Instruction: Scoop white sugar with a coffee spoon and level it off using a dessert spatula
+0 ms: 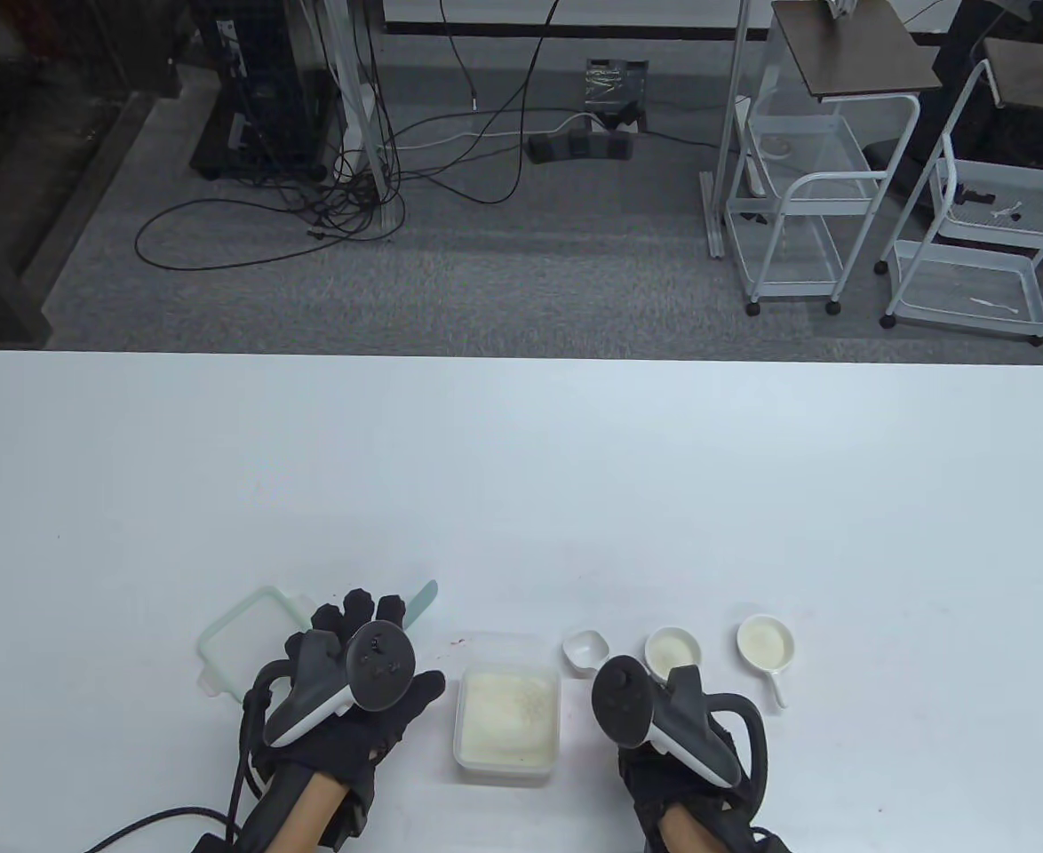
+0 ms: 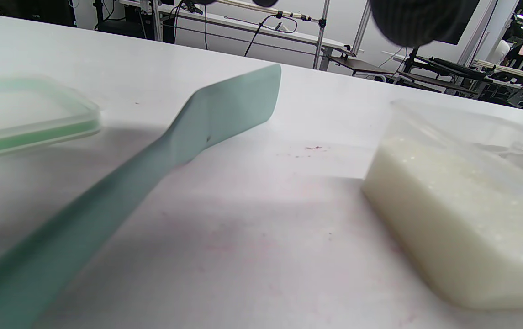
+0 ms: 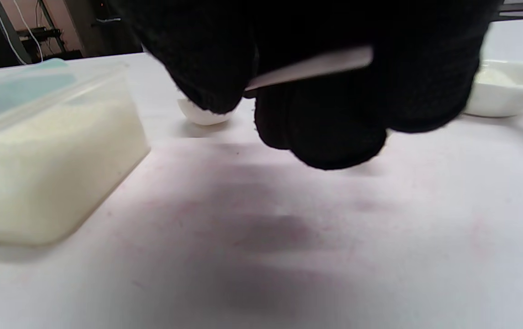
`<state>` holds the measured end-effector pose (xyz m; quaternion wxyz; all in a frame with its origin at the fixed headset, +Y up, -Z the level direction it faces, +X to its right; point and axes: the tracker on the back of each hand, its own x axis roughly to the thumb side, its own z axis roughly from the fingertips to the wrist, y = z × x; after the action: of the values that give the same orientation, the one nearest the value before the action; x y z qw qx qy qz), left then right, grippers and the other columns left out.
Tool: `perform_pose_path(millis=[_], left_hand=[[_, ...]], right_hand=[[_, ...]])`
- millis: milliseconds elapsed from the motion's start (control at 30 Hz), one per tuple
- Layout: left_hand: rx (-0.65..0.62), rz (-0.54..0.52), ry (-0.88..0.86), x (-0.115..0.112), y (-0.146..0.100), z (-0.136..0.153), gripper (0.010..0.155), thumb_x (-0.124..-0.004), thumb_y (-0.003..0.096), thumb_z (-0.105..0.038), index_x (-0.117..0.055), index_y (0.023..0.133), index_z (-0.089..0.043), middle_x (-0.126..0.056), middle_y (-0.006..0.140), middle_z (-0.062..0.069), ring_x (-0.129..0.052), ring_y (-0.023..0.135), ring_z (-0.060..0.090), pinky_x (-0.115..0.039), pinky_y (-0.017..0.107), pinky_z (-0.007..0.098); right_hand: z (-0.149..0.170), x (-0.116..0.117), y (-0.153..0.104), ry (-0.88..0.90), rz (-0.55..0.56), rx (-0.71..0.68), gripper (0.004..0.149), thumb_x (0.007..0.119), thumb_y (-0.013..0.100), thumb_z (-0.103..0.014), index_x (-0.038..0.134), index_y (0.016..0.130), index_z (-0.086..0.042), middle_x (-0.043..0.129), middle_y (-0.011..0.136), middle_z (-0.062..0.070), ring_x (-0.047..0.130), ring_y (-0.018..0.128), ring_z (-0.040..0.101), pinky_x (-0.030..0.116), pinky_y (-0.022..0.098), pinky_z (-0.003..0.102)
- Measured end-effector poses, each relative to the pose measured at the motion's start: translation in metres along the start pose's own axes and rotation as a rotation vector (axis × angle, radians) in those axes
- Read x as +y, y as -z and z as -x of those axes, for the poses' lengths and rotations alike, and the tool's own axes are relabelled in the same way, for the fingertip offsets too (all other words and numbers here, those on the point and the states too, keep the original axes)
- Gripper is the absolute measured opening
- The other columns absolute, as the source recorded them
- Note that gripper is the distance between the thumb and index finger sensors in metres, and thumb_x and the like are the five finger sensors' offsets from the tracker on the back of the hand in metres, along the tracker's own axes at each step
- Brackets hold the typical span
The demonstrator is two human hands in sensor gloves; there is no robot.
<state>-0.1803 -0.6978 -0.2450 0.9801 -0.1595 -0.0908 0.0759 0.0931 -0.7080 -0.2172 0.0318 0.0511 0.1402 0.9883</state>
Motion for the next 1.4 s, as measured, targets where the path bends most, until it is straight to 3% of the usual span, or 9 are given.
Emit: perform_pose_path(millis=[433,767,1000,1400], left_hand=[[0.006,0.008,0.001,0.0,0.0,0.0,0.095,-0.061,0.0546,-0.065,-0.023,0.121,-0.008,-0.021,0.123,0.036,-0.035,0.105,0.067,-0.039,0.069,0.081],[0.007,0.009,0.0,0.0,0.0,0.0,0.095,-0.061,0.0546,-0.065,-0.024,0.121,-0.008,-0.022,0.122,0.036,-0.035,0.105,0.067,-0.039,0.069,0.081],[0.006,0.002,-0.005,0.001,0.001,0.001,0.095,-0.061,0.0546,-0.065,-0.024,0.121,-0.008,-0.022,0.122,0.036,-0.036,0.105,0.067,-0.04,0.069,0.081],[-0.008,-0.033,-0.026,0.003,0.0,0.004,0.094,-0.061,0.0545,-0.064,-0.026,0.121,-0.008,-0.024,0.123,0.035,-0.036,0.105,0.066,-0.04,0.069,0.081]], right_hand=[[-0.015,0.027,0.007,-0.185,-0.133,0.087,0.055,0.089,0.052,-0.029,0.076,0.097,0.001,0.102,0.071,0.019,0.109,0.046,0.029,0.097,0.034,0.044],[-0.017,0.027,0.004,-0.205,-0.138,0.123,0.056,0.088,0.052,-0.032,0.076,0.098,-0.001,0.1,0.073,0.019,0.107,0.048,0.03,0.095,0.036,0.045],[-0.007,0.007,-0.004,-0.072,-0.088,0.112,0.056,0.084,0.054,-0.034,0.074,0.1,-0.003,0.095,0.08,0.022,0.103,0.056,0.037,0.09,0.043,0.051],[0.023,-0.032,-0.02,0.233,0.099,0.072,0.058,0.079,0.056,-0.034,0.069,0.104,-0.003,0.086,0.09,0.028,0.093,0.068,0.047,0.081,0.051,0.06]])
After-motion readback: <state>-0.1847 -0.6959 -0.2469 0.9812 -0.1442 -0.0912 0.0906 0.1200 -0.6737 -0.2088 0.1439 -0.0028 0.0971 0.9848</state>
